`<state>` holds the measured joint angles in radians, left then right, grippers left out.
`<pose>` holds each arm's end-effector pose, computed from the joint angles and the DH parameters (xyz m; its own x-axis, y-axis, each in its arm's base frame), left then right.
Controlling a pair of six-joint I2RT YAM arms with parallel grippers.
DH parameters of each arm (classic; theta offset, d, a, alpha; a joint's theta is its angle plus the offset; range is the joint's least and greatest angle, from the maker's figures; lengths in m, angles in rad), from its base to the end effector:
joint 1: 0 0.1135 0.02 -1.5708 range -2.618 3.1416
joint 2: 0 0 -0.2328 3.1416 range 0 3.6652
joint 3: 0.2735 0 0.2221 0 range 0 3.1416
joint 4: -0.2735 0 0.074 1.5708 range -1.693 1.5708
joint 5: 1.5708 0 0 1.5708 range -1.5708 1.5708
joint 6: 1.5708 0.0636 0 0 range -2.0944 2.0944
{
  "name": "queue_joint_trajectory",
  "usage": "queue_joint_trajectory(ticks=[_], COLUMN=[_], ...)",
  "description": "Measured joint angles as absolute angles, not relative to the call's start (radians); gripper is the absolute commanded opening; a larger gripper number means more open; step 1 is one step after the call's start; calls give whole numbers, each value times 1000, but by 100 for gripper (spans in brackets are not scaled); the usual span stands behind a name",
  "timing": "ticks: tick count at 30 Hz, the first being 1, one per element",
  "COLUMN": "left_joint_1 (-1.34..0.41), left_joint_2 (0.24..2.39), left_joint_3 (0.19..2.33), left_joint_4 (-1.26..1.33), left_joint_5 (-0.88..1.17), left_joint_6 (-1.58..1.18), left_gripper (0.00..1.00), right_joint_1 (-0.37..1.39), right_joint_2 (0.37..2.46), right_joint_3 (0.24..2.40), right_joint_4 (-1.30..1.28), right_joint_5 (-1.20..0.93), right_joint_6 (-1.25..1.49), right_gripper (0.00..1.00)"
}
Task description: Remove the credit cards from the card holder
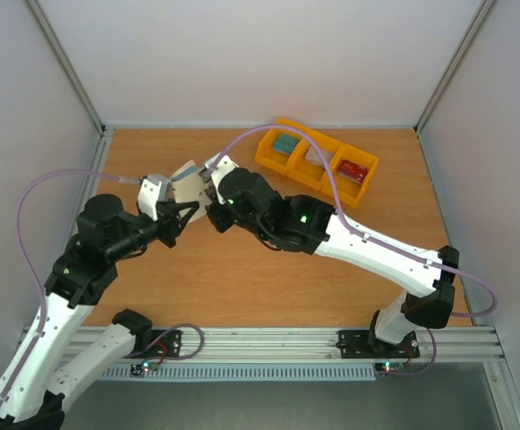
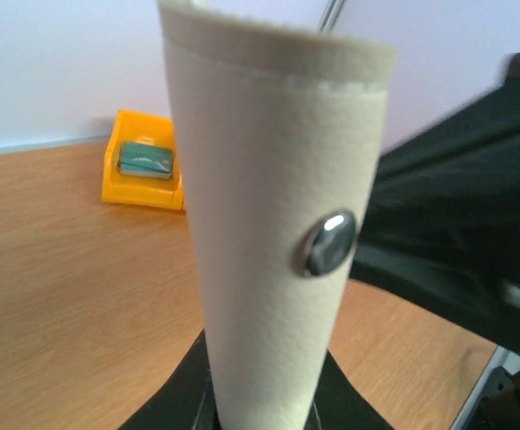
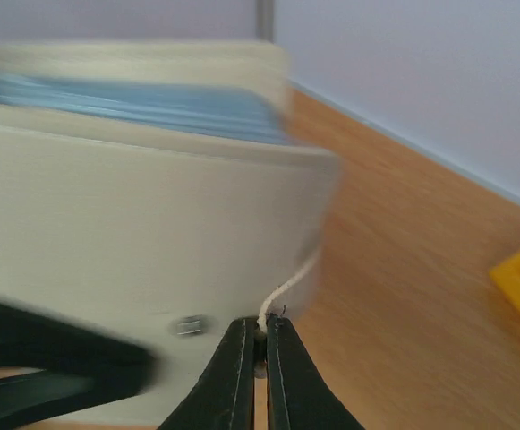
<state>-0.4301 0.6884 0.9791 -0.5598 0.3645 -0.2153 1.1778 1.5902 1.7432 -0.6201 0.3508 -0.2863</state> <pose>0.1328 -0.0859 0.3447 -0.3860 -0.0425 -0.9215 0.6341 0.7133 -0.2985 0.1527 0.3114 0.3779 0.0464 -0.5806 -0.8128 -0.7682 0.4994 -0.4006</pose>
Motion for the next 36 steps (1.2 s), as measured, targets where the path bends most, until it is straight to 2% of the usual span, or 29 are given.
queue_joint_trajectory(ticks=[5, 11, 12, 16, 18, 19, 22, 28, 36], left_joint_1=[-434, -443, -443, -444, -440, -440, -440, -440, -440], left_joint_2=[670, 682, 682, 676, 667, 666, 666, 677, 784], left_joint_3=[979, 968, 966, 955, 946, 940, 934, 923, 913], left_joint_4=[-564, -587, -585, -554, -538, -528, -508, -480, -382], left_joint_5=[402, 418, 426, 516, 570, 603, 669, 693, 669], left_joint_6=[-201, -189, -186, -167, -154, -149, -149, -150, -222], left_gripper=[0, 0, 0, 0, 0, 0, 0, 0, 0], right_joint_1=[1093, 1018, 1003, 945, 906, 893, 883, 885, 885], right_joint_2=[1582, 1471, 1443, 1351, 1292, 1266, 1168, 1065, 987], right_joint_3=[1697, 1576, 1554, 1504, 1465, 1447, 1382, 1353, 1287], right_joint_4=[-628, -582, -578, -607, -645, -654, -696, -728, -736], right_joint_5=[377, 226, 179, 56, 4, -24, -153, -300, -287], right_joint_6=[-278, -268, -277, -353, -397, -411, -467, -490, -464], right_gripper=[1, 2, 9, 49, 65, 72, 83, 87, 91])
